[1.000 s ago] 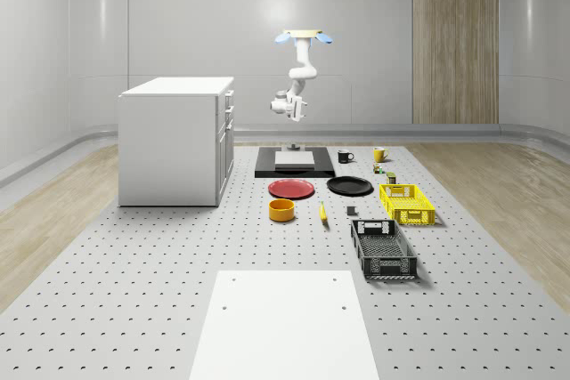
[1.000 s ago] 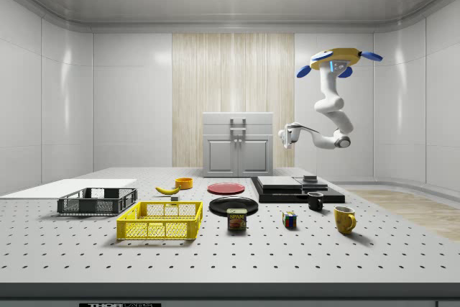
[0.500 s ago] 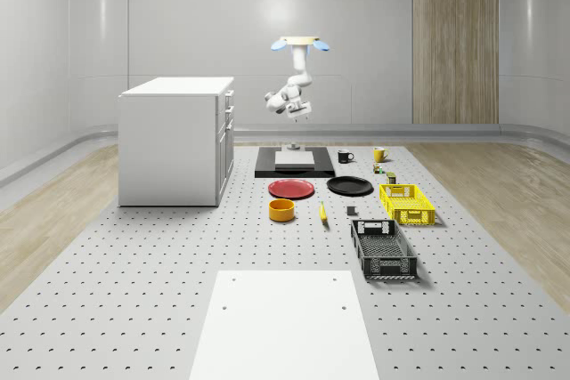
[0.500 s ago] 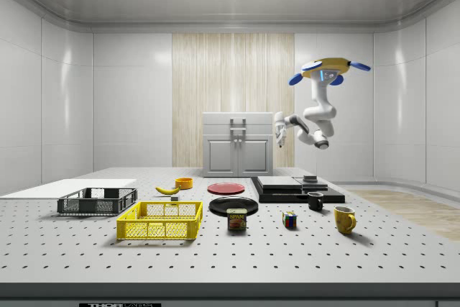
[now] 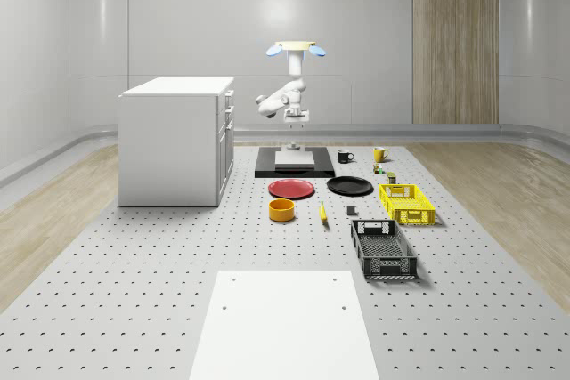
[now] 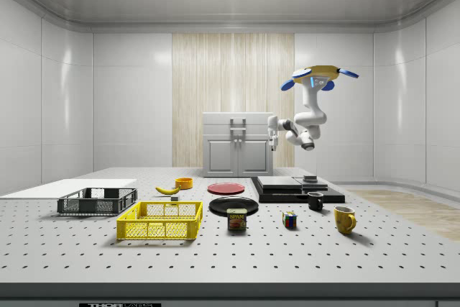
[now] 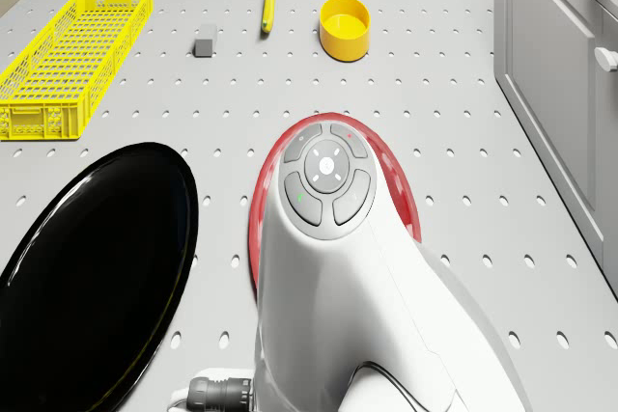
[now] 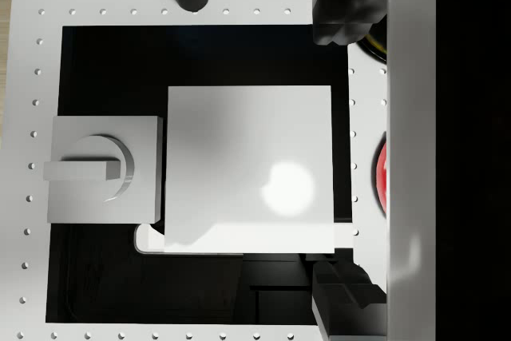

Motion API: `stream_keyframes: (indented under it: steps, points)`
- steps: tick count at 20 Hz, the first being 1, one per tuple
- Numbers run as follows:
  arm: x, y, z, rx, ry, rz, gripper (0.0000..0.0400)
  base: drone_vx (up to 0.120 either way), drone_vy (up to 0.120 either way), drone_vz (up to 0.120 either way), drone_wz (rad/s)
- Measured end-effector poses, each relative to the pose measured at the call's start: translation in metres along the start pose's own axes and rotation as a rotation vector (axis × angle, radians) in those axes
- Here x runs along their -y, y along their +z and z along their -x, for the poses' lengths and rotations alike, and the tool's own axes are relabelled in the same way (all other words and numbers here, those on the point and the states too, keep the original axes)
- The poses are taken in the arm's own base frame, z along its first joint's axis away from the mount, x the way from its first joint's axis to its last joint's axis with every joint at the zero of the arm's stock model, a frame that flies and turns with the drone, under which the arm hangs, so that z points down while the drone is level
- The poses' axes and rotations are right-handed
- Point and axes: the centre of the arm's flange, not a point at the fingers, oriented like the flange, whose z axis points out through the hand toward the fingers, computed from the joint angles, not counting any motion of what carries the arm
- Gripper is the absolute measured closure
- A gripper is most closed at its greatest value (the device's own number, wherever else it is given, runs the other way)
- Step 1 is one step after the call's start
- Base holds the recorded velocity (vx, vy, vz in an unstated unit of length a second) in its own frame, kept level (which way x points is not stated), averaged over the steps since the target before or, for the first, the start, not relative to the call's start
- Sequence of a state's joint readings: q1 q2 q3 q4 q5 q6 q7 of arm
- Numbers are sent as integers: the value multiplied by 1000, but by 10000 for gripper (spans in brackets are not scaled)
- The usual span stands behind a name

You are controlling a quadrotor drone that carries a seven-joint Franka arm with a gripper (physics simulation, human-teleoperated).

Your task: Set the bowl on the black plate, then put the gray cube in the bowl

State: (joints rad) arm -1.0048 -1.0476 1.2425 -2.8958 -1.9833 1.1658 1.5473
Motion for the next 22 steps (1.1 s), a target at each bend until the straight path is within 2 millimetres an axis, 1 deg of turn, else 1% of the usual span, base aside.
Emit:
stream_keyframes:
  steps: [7,21,22]
  points:
    - [2,0,2,-20,-1,19,0,120,0,0,0]
    - [3,0,3,-28,0,25,0,120,0,-120,0]
    - [3,0,3,-28,0,25,0,120,-80,-40,0]
